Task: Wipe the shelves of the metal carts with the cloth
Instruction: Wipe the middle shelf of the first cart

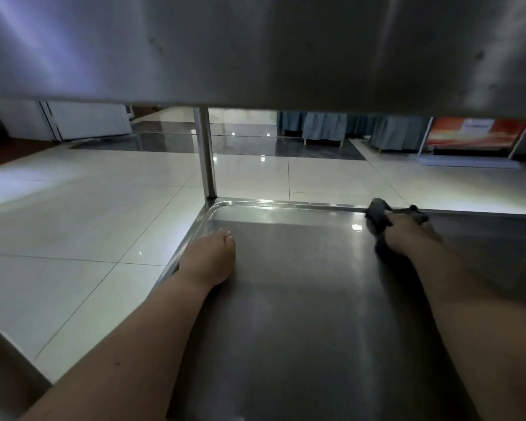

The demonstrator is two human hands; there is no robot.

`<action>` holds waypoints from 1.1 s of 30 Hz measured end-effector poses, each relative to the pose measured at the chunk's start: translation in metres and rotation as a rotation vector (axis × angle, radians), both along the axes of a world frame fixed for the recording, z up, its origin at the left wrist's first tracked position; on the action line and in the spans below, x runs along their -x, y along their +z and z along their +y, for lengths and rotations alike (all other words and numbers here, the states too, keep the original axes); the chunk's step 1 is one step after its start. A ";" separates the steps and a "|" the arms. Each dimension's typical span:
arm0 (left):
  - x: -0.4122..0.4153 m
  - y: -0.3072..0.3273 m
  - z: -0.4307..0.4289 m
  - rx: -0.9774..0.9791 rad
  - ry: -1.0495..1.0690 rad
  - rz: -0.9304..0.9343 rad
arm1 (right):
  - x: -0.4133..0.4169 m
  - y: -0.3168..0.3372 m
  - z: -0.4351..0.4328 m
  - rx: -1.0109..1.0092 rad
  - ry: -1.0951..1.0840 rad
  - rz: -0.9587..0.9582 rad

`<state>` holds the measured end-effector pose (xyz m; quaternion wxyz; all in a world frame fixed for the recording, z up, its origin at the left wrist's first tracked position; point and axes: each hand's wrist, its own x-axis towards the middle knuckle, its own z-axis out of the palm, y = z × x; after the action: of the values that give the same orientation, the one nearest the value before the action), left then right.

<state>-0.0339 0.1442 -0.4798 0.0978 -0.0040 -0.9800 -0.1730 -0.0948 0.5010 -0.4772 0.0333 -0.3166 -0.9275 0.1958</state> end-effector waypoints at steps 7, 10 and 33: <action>0.005 0.000 -0.005 0.059 -0.016 -0.024 | 0.007 0.016 -0.202 -0.102 0.590 0.057; 0.004 0.004 -0.005 0.006 0.014 -0.031 | 0.002 0.016 -0.258 -0.110 0.785 0.023; -0.104 0.022 -0.040 -0.658 0.278 -0.084 | -0.087 0.003 -0.260 -0.114 1.212 0.034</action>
<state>0.0703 0.1045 -0.4577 0.0764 0.1683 -0.8662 -0.4642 -0.0079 0.2406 -0.4741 -0.0523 0.2734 -0.9510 0.1349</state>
